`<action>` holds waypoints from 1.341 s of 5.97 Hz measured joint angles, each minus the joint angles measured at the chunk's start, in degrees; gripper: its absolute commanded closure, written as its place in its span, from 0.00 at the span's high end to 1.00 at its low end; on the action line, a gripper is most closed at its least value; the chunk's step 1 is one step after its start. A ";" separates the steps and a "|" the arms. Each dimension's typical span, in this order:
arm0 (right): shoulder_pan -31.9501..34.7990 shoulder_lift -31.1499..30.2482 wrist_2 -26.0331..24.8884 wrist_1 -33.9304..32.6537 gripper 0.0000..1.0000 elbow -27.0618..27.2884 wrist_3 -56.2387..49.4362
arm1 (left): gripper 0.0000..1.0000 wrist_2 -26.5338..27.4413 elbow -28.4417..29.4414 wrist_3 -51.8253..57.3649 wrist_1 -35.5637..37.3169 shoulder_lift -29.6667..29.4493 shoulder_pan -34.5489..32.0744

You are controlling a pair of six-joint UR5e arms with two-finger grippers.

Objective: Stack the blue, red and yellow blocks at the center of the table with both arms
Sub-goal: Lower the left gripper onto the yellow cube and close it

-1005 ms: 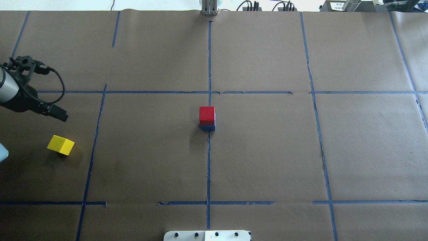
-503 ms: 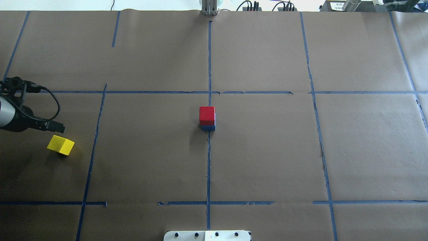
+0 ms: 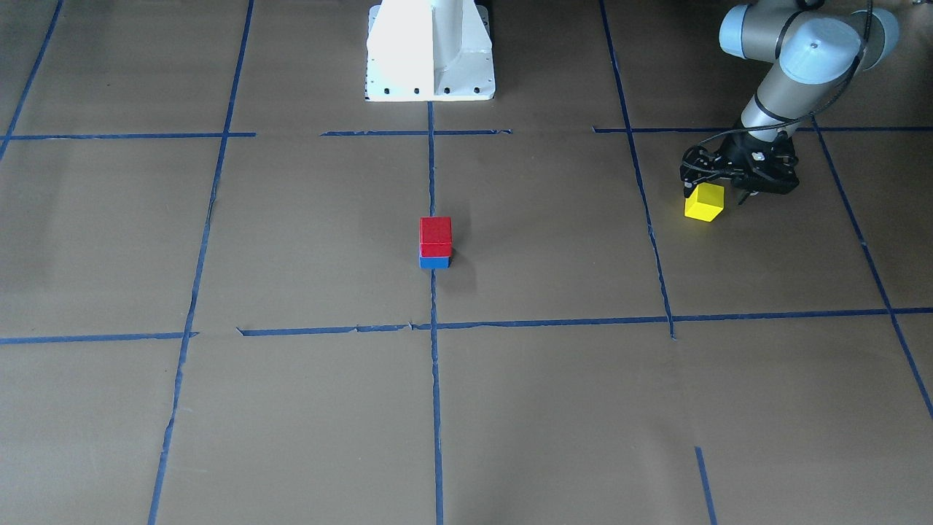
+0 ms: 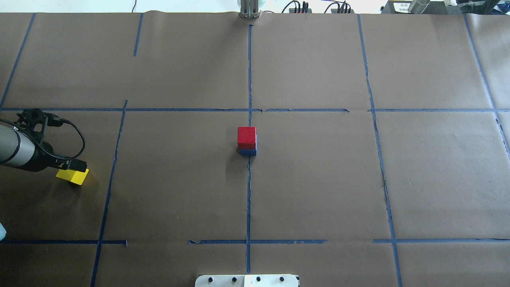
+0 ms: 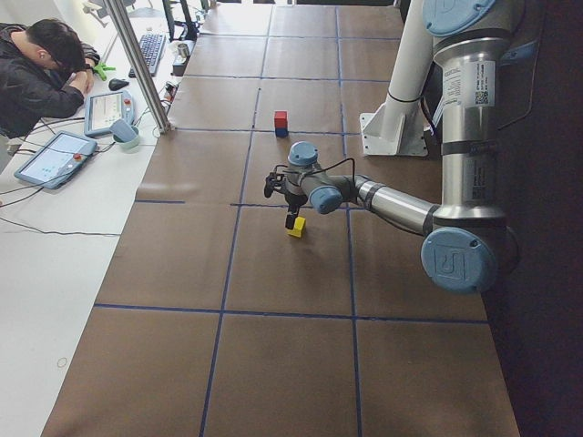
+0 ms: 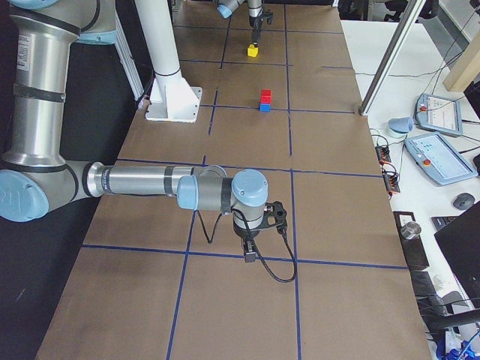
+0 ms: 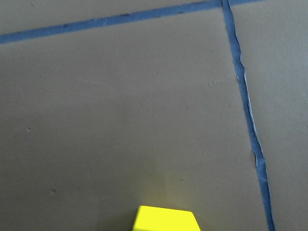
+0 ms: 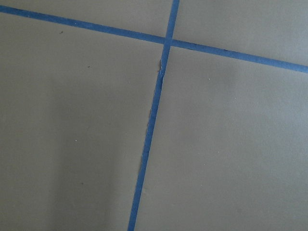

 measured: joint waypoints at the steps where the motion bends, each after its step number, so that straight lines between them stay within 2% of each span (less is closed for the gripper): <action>1: 0.00 -0.01 -0.04 0.00 1.00 -0.01 -0.01 | 1.00 0.01 1.20 0.15 -0.07 -0.25 0.65; 2: 0.00 -0.02 -0.06 0.00 1.00 -0.01 -0.01 | 1.00 0.01 2.43 0.44 -0.12 -0.61 1.03; 3: 0.00 -0.02 -0.06 0.00 1.00 -0.01 -0.02 | 0.84 0.00 3.62 0.57 -0.14 -1.22 1.47; 4: 0.00 -0.02 -0.06 0.00 1.00 -0.01 -0.04 | 0.26 0.00 4.80 0.53 -0.10 -2.10 2.17; 5: 0.00 -0.02 -0.09 0.00 1.00 -0.01 -0.08 | 0.04 -0.21 5.41 0.43 0.04 -2.70 2.73; 6: 0.00 -0.02 -0.10 0.00 1.00 -0.01 -0.07 | 0.00 -0.59 5.40 0.41 0.29 -2.91 2.93; 8: 0.00 -0.02 -0.07 0.00 1.00 -0.01 -0.02 | 0.00 -1.94 2.84 0.40 2.49 -3.53 2.91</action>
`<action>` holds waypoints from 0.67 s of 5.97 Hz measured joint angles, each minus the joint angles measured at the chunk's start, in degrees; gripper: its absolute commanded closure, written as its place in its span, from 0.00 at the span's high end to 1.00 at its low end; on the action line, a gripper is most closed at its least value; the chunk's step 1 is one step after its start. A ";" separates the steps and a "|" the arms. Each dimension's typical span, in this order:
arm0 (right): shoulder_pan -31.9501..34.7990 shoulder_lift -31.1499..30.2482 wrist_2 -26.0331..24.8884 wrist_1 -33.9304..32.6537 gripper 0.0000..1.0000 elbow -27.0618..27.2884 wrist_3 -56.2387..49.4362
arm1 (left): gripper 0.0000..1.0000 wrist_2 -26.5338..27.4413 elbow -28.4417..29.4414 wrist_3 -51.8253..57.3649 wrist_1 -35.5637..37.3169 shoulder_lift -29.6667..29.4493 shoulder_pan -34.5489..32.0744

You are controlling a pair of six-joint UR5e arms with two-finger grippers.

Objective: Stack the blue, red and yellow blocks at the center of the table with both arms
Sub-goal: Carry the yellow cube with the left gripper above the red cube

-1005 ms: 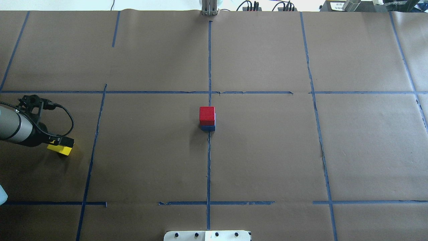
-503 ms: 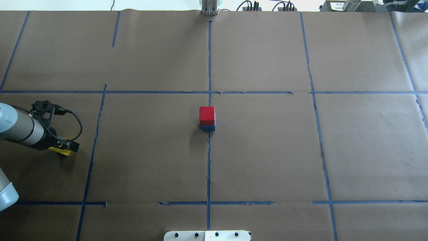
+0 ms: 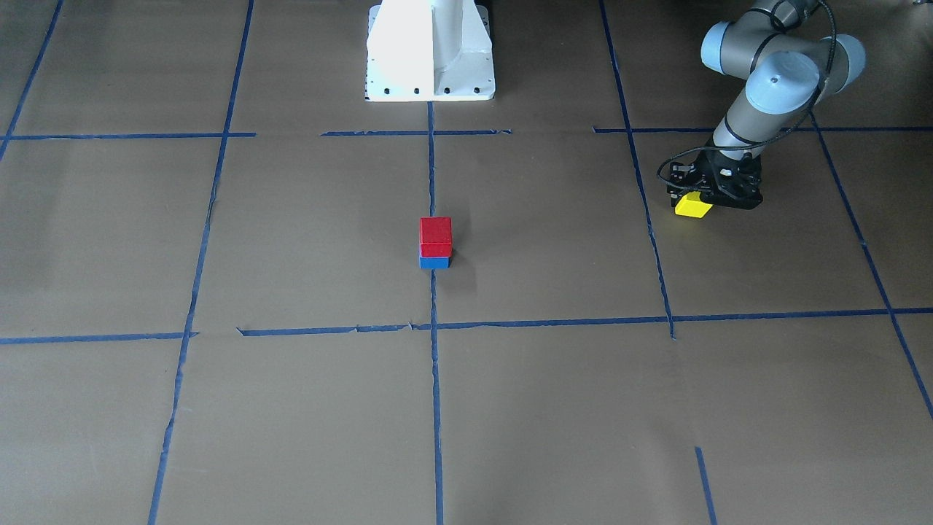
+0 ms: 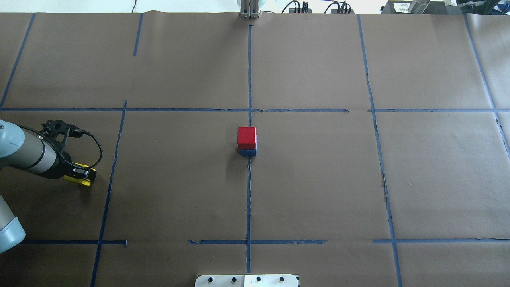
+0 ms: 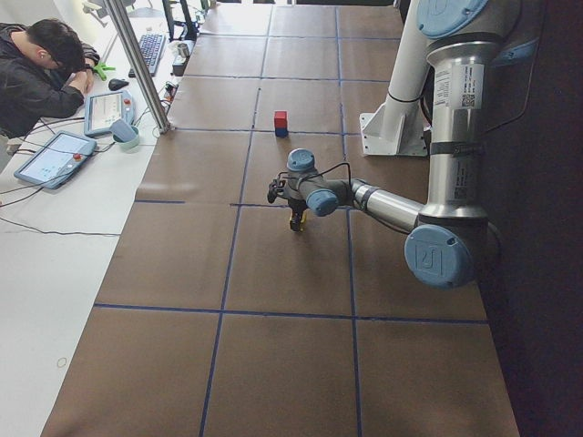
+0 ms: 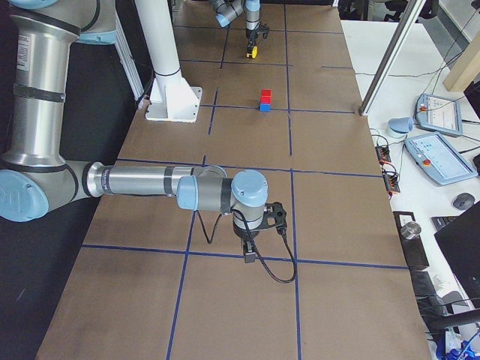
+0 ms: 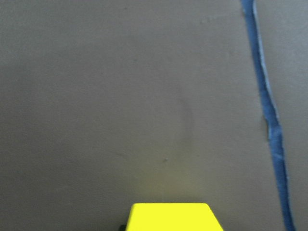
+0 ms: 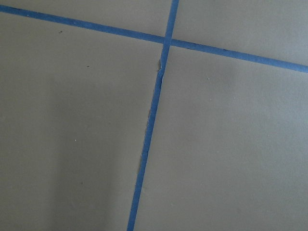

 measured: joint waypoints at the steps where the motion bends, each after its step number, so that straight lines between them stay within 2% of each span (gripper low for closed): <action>1: 0.00 0.00 0.00 0.00 1.00 0.02 0.03 | 0.00 -1.37 -3.48 -0.20 6.77 -2.81 -0.04; 2: 0.00 0.00 0.01 0.03 1.00 0.06 0.07 | 0.00 -1.69 -6.45 -0.47 17.94 -9.95 -0.04; 3: 0.00 0.00 0.00 0.07 1.00 0.08 0.09 | 0.00 -1.36 -7.70 -0.65 30.29 -19.97 0.13; 4: 0.00 0.00 0.01 0.08 1.00 0.08 0.09 | 0.00 -0.86 -7.44 -1.73 38.96 -29.03 0.49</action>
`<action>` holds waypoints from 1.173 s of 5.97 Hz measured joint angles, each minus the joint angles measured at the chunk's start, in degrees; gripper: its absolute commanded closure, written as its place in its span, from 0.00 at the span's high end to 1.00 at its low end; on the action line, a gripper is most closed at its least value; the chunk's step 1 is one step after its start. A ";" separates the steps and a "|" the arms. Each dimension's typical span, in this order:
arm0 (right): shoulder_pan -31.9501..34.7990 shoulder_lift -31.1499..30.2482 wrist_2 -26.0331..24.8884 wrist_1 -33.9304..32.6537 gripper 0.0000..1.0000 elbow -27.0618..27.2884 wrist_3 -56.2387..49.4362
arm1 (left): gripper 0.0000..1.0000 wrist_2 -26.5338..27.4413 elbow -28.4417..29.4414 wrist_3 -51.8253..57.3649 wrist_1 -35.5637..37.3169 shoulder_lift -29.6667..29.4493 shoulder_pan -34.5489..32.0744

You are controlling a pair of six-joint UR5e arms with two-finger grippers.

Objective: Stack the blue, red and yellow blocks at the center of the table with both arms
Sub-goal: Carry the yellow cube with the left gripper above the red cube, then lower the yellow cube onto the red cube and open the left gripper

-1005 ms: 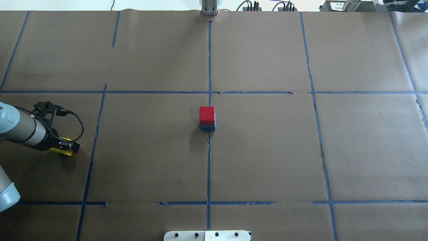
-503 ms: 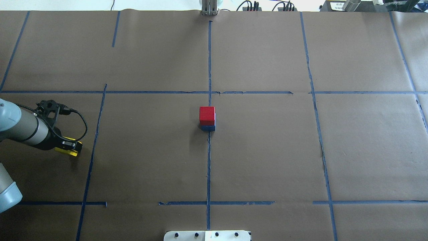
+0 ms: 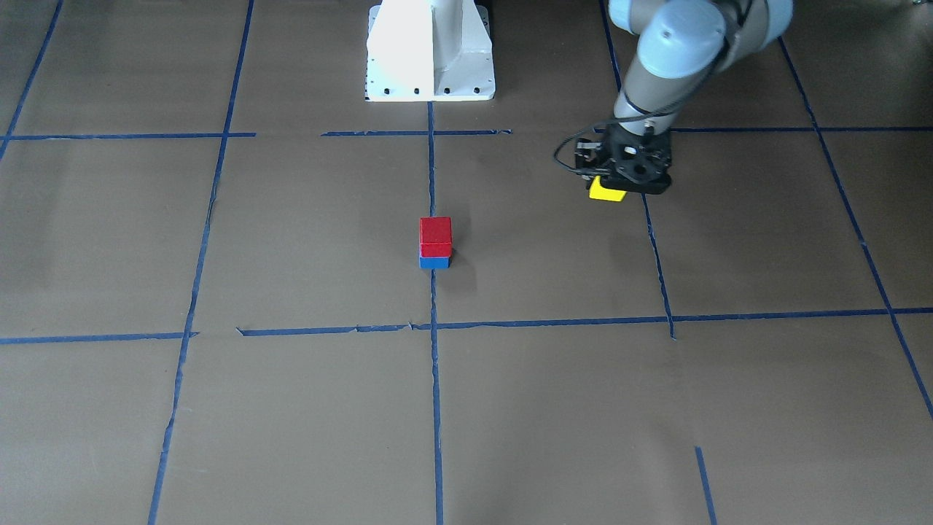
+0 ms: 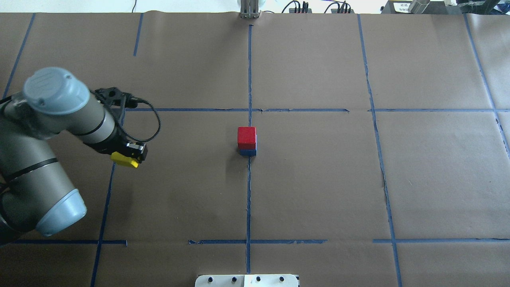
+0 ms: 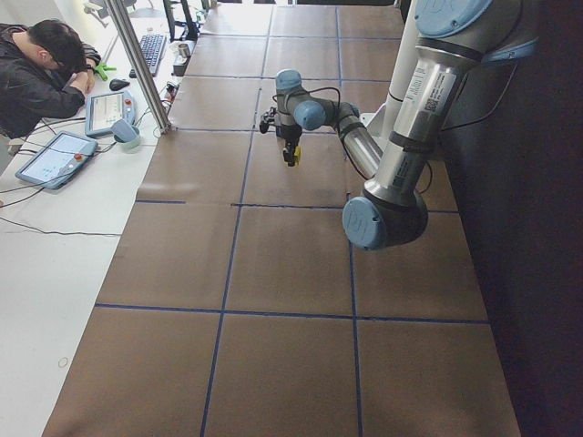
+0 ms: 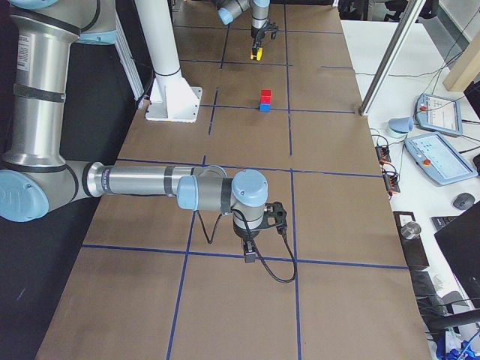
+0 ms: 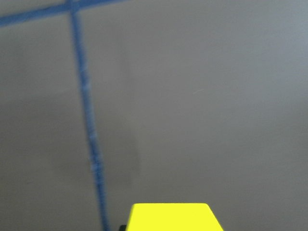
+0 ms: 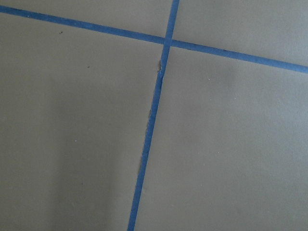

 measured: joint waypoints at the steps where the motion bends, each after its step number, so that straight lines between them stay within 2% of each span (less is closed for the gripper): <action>1: 0.00 0.00 0.00 0.01 1.00 0.01 0.00 | 0.01 0.21 3.09 -3.57 3.33 -7.93 0.81; 2: 0.00 0.03 0.00 -0.01 1.00 0.01 0.03 | 0.02 1.17 9.02 -8.31 4.01 -15.84 2.37; 3: 0.00 0.06 0.00 -0.06 1.00 0.01 0.07 | 0.02 3.28 16.18 -12.52 1.55 -22.49 4.22; 4: 0.00 0.08 0.00 -0.07 1.00 0.01 0.08 | 0.04 4.81 22.62 -15.24 -3.10 -26.47 5.22; 5: 0.00 0.09 0.00 -0.08 1.00 0.01 0.09 | 0.05 5.33 27.04 -16.50 -6.55 -28.49 5.62; 7: 0.00 0.07 0.00 -0.08 1.00 -0.06 0.06 | 0.05 5.51 29.54 -17.02 -8.23 -29.21 6.04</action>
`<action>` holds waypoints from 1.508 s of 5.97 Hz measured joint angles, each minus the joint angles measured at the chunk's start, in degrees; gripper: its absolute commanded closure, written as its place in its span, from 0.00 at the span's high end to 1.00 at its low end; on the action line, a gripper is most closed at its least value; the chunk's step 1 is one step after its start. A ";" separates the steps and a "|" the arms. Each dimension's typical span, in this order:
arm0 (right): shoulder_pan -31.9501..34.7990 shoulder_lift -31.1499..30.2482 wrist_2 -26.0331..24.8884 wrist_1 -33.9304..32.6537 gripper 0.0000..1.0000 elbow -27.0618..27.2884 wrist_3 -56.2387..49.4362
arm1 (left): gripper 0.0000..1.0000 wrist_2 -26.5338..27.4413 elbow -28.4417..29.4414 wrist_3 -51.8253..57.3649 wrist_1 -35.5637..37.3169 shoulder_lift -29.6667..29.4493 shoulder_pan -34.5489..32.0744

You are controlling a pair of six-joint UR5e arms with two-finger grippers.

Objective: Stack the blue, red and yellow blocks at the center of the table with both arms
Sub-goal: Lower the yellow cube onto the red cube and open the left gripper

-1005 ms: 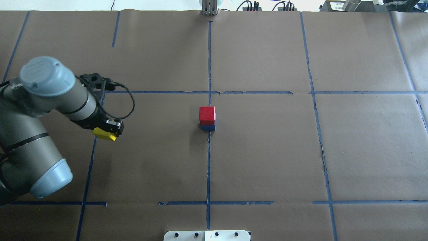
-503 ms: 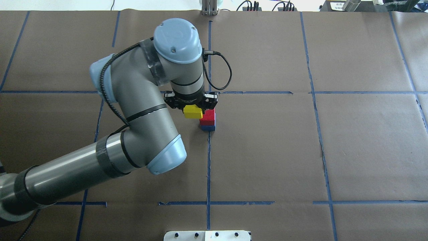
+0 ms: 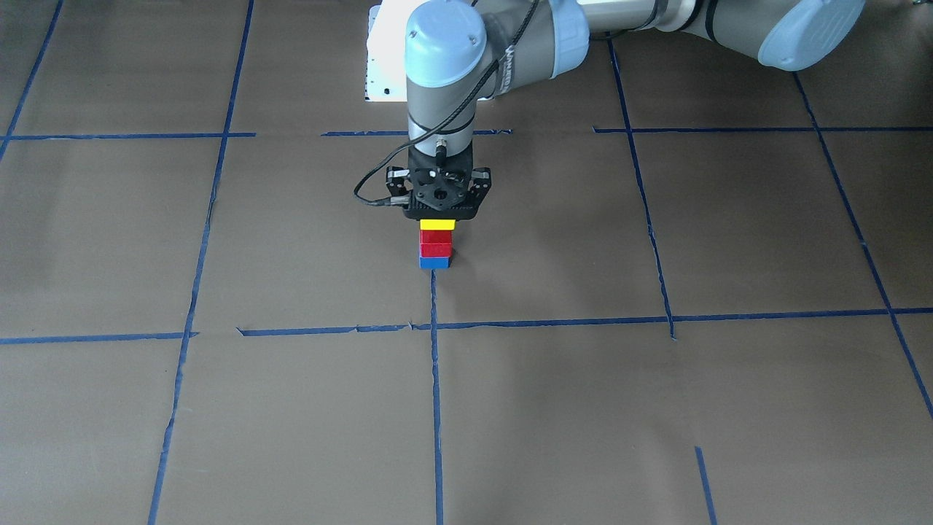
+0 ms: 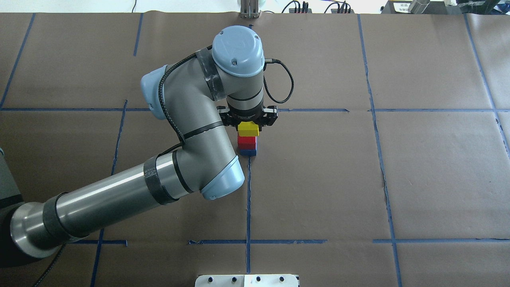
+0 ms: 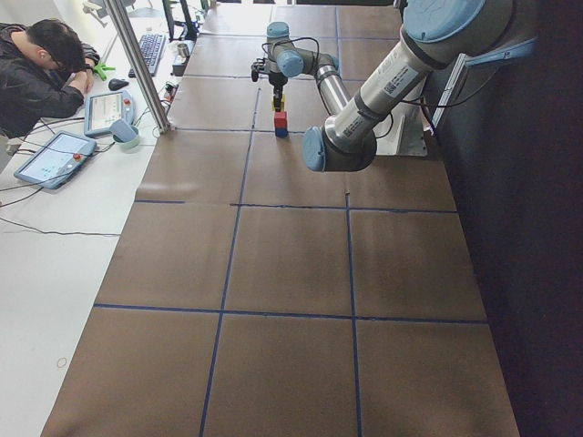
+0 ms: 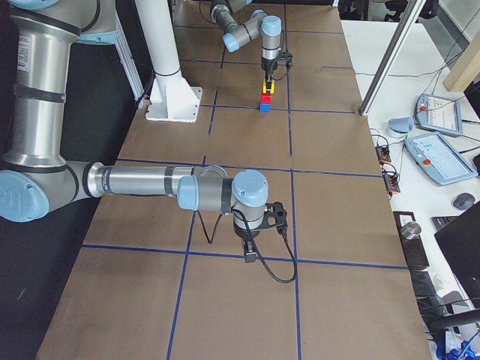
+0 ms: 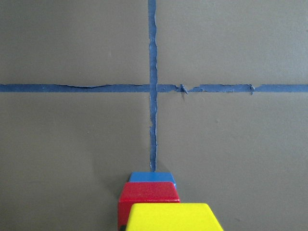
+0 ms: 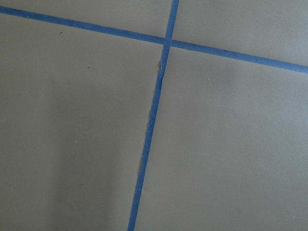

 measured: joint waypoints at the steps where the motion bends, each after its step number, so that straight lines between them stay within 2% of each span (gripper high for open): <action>1: 0.00 -0.04 0.00 0.00 1.00 -0.02 -0.04 | 0.05 0.01 0.21 -0.06 0.11 0.09 0.02; 6: 0.00 -0.04 -0.02 0.00 1.00 -0.03 -0.06 | 0.06 0.01 0.50 -0.18 0.07 0.98 0.08; 9: 0.00 -0.01 -0.08 0.00 1.00 -0.03 -0.06 | 0.17 0.01 0.52 -0.21 -0.08 1.03 0.08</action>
